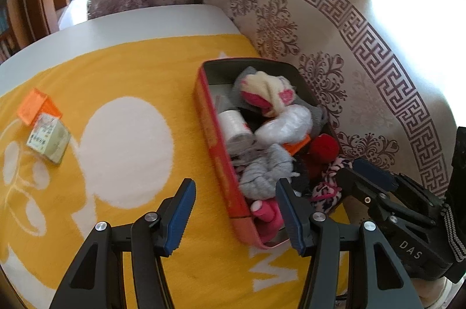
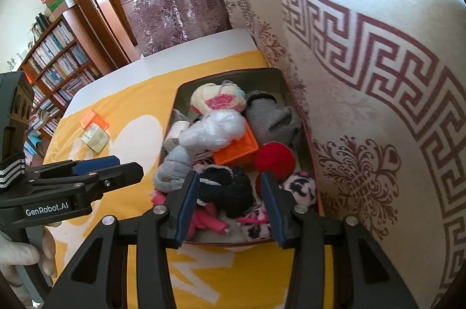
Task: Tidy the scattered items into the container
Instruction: 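Withdraw both grippers from the box back over the block and medicine box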
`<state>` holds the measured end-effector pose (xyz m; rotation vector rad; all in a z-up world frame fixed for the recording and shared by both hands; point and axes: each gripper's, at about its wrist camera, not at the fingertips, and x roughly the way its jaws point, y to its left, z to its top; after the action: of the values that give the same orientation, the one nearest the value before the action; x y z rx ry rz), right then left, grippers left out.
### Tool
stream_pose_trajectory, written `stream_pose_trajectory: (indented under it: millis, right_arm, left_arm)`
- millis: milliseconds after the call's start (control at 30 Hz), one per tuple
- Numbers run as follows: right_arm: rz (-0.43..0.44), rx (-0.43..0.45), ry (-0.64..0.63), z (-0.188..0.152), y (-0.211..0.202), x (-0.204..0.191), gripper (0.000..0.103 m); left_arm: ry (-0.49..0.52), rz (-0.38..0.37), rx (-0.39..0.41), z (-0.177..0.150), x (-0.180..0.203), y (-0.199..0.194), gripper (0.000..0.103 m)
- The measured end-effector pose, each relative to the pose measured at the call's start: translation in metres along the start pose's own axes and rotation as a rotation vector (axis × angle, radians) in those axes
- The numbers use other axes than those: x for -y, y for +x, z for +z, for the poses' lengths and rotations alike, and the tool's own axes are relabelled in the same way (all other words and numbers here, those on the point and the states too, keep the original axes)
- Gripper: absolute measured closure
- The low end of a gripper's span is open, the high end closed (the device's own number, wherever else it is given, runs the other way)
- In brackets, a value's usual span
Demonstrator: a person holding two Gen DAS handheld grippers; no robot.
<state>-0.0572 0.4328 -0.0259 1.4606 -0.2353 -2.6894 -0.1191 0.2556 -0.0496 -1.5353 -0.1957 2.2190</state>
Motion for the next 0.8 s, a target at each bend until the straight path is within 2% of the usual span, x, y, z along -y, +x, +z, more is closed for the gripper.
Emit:
stream_pose_trajectory:
  millis: [367, 500, 800]
  right_arm:
    - [0.049, 0.002, -0.052, 0.006, 0.009, -0.041, 0.055]
    - [0.065, 0.002, -0.067, 0.008, 0.013, -0.06, 0.043]
    - [0.106, -0.028, -0.116, 0.01, 0.029, -0.108, 0.04]
  left_arm:
    - [-0.111, 0.035, 0.036, -0.019, -0.057, -0.026, 0.044]
    - [-0.166, 0.065, 0.038, -0.022, -0.087, -0.038, 0.044]
    - [-0.258, 0.103, 0.05, -0.027, -0.151, -0.061, 0.044]
